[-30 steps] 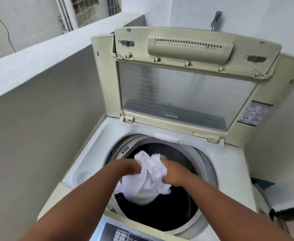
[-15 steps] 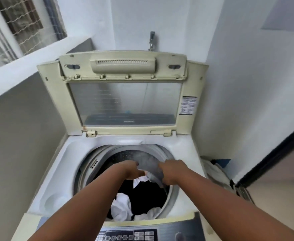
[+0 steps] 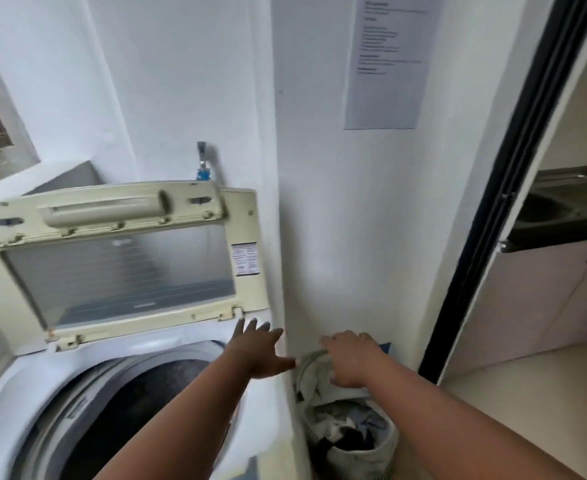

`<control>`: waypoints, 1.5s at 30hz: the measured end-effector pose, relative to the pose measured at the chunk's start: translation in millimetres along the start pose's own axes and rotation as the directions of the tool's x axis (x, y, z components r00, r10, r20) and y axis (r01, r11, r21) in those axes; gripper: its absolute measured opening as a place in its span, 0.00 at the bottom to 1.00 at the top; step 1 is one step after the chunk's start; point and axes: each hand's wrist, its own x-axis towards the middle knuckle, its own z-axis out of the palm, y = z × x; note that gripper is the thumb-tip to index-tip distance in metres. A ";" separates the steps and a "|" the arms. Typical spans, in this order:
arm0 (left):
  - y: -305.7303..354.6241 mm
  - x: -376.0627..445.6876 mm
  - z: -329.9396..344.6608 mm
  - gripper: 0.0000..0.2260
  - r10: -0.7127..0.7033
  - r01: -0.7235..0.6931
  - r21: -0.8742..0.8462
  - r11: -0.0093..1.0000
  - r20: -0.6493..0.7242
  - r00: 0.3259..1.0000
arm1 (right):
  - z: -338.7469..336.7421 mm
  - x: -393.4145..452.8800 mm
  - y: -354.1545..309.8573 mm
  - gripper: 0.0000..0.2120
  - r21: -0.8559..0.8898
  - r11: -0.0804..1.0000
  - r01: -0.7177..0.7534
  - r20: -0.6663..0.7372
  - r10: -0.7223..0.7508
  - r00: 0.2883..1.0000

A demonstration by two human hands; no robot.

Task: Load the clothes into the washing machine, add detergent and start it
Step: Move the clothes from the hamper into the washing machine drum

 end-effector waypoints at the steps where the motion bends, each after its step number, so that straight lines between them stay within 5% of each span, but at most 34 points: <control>1: 20.5 10.6 1.9 0.40 0.007 -0.008 0.015 1.000 0.002 1.000 | 7.0 -3.9 21.8 0.33 0.005 1.000 -0.011 0.000 0.011 1.000; 10: 137.4 77.8 56.0 0.43 -0.004 0.002 0.012 1.000 0.160 0.987 | 66.3 -15.7 174.8 0.37 0.084 0.991 -0.106 0.146 0.093 0.985; 22: 118.5 233.2 177.0 0.42 -0.124 0.186 -0.098 0.978 0.446 0.886 | 157.6 106.2 236.7 0.21 0.319 0.933 -0.167 0.435 0.012 0.901; 27: 121.8 278.2 228.0 0.38 -0.100 0.218 -0.131 0.967 0.594 0.798 | 189.2 152.2 265.3 0.28 0.408 0.857 -0.315 0.555 0.041 0.831; 30: 121.7 292.0 266.6 0.38 -0.106 0.262 -0.142 0.954 0.659 0.745 | 226.6 182.0 272.7 0.18 0.463 0.808 -0.364 0.583 0.032 0.812; 37: 115.2 341.6 384.7 0.37 -0.187 0.490 -0.238 0.839 0.719 0.670 | 372.6 287.8 246.8 0.11 0.590 0.670 -0.451 0.590 0.024 0.807; 45: 123.3 417.9 515.8 0.39 -0.203 0.614 -0.335 0.714 0.741 0.640 | 507.7 380.5 220.0 0.12 0.484 0.827 -0.288 0.587 -0.062 0.807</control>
